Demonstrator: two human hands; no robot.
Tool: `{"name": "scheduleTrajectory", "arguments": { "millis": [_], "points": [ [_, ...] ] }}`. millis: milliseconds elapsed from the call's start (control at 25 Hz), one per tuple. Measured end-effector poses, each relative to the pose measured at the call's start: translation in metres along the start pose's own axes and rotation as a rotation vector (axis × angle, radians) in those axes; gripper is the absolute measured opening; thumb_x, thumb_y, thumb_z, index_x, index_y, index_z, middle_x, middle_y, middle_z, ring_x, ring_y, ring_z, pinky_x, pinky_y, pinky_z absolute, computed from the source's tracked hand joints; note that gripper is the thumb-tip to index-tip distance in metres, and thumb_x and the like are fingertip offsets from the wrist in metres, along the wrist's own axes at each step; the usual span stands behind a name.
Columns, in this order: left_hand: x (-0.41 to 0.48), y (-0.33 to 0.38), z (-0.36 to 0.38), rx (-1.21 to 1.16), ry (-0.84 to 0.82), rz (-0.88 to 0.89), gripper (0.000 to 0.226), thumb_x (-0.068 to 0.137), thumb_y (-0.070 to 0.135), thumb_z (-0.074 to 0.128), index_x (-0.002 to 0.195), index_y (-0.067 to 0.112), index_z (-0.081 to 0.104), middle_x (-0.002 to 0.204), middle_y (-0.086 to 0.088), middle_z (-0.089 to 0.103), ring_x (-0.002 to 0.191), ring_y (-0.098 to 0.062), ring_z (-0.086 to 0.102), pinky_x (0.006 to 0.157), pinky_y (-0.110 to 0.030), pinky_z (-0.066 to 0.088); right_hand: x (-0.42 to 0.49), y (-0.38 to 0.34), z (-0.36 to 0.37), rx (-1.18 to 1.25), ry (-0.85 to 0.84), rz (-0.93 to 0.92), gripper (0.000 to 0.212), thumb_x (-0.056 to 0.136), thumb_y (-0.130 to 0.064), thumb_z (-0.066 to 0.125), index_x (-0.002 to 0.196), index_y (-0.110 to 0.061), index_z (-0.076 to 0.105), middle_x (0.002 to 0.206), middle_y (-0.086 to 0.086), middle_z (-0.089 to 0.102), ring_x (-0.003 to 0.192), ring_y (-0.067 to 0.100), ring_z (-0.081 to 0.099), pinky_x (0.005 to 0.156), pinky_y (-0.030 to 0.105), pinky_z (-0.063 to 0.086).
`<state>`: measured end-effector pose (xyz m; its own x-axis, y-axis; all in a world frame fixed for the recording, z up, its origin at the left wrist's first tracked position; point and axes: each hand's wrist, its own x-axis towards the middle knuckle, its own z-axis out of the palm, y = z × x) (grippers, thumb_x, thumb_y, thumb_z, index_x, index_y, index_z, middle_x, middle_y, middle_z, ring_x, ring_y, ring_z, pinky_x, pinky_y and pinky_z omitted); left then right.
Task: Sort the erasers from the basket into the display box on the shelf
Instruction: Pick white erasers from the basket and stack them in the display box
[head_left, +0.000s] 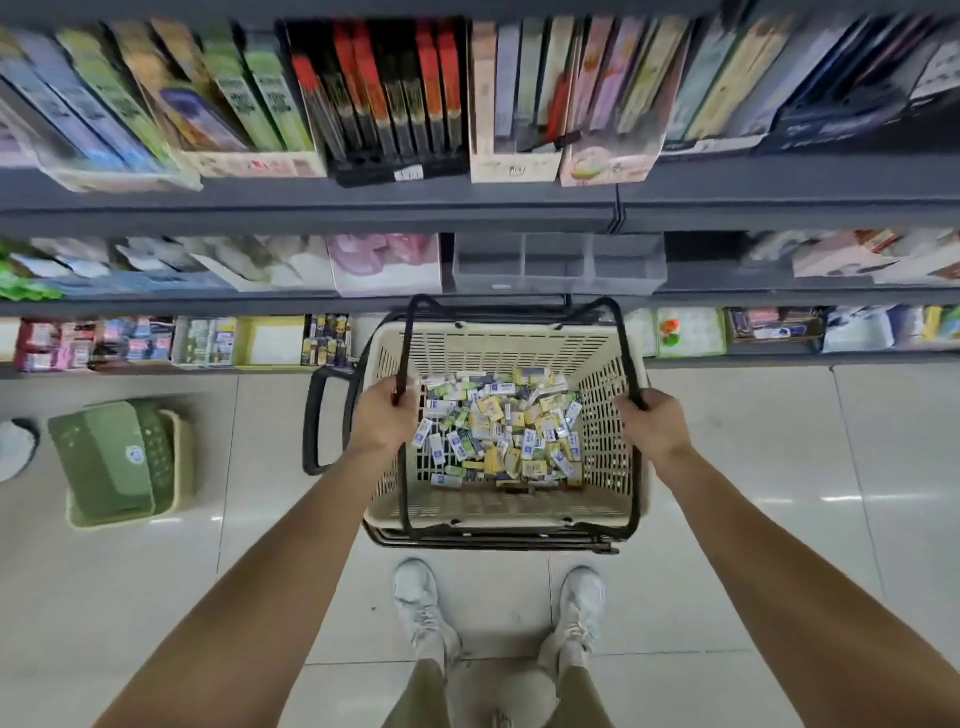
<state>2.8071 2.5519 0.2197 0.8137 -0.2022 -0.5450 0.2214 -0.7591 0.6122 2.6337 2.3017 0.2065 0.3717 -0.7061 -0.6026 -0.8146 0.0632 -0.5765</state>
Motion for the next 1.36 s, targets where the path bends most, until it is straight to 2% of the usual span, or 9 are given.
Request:
{"name": "scheduleTrajectory", "arguments": {
  "millis": [200,280,360,520,640,800,960,1200,1360],
  "points": [
    [0.027,-0.040,-0.010,0.116,0.033,0.009,0.027,0.094,0.014,0.047,0.117,0.003,0.056,0.090,-0.016,0.064,0.075,-0.028,0.058,0.066,-0.033,0.044,0.021,0.023,-0.012,-0.150,0.116,-0.070,0.016,0.090,-0.022,0.052,0.084,-0.009,0.059,0.060,0.008,0.057,0.058,0.027,0.056,0.049,0.026,0.040],
    [0.028,-0.050,-0.012,0.161,0.064,0.047,0.025,0.092,0.008,0.048,0.116,0.005,0.054,0.091,-0.011,0.061,0.080,-0.029,0.058,0.067,-0.030,0.040,0.024,0.034,-0.016,-0.199,0.119,-0.081,0.016,0.090,-0.018,0.050,0.097,-0.006,0.058,0.073,0.013,0.062,0.070,0.031,0.060,0.059,0.031,0.046],
    [0.023,-0.058,-0.012,0.183,0.090,0.046,0.031,0.088,0.003,0.050,0.119,0.007,0.052,0.097,-0.008,0.062,0.090,-0.033,0.061,0.070,-0.032,0.043,0.023,0.042,-0.017,-0.276,0.106,-0.072,0.022,0.087,-0.014,0.052,0.106,-0.001,0.055,0.086,0.017,0.061,0.081,0.034,0.059,0.067,0.032,0.043],
    [0.005,-0.074,-0.012,0.298,0.013,-0.054,0.052,0.085,0.008,0.056,0.135,0.007,0.042,0.129,-0.016,0.053,0.111,-0.036,0.055,0.093,-0.046,0.047,0.008,0.054,-0.020,-0.383,0.059,0.002,0.040,0.086,-0.014,0.054,0.121,0.004,0.048,0.117,0.028,0.051,0.111,0.039,0.049,0.088,0.040,0.042],
    [-0.005,-0.086,0.004,0.401,0.035,0.056,0.055,0.087,0.010,0.057,0.138,0.004,0.039,0.139,-0.017,0.042,0.127,-0.034,0.040,0.107,-0.045,0.035,0.002,0.063,-0.006,-0.423,-0.001,-0.080,0.044,0.086,-0.016,0.054,0.128,-0.001,0.048,0.122,0.025,0.053,0.116,0.039,0.050,0.089,0.038,0.043],
    [0.002,-0.102,0.050,0.381,-0.038,0.220,0.051,0.089,0.014,0.056,0.138,0.009,0.040,0.141,-0.013,0.043,0.131,-0.029,0.036,0.111,-0.040,0.030,0.012,0.085,0.043,-0.456,-0.124,-0.174,0.049,0.090,-0.023,0.055,0.136,-0.010,0.044,0.140,0.014,0.043,0.118,0.032,0.051,0.099,0.034,0.040],
    [0.041,-0.125,0.104,0.441,-0.176,0.337,0.053,0.090,0.023,0.058,0.139,0.013,0.040,0.143,-0.010,0.041,0.133,-0.025,0.035,0.114,-0.038,0.026,0.048,0.103,0.102,-0.497,-0.257,-0.309,0.042,0.091,-0.026,0.056,0.131,-0.015,0.051,0.139,0.010,0.046,0.096,0.026,0.063,0.082,0.027,0.046],
    [0.124,-0.128,0.161,0.824,-0.429,0.455,0.065,0.086,0.037,0.062,0.141,0.014,0.035,0.142,-0.011,0.039,0.125,-0.026,0.042,0.102,-0.034,0.039,0.133,0.100,0.170,-0.935,-0.434,-0.605,0.052,0.089,-0.030,0.058,0.136,-0.014,0.043,0.136,0.011,0.047,0.117,0.026,0.051,0.091,0.031,0.044],
    [0.165,-0.117,0.189,0.902,-0.549,0.472,0.069,0.082,0.039,0.067,0.139,0.016,0.036,0.137,-0.006,0.045,0.115,-0.022,0.050,0.087,-0.029,0.043,0.177,0.088,0.198,-0.977,-0.365,-0.704,0.054,0.085,-0.026,0.061,0.133,-0.016,0.041,0.122,0.006,0.055,0.101,0.023,0.053,0.075,0.028,0.043]
  ]
}}
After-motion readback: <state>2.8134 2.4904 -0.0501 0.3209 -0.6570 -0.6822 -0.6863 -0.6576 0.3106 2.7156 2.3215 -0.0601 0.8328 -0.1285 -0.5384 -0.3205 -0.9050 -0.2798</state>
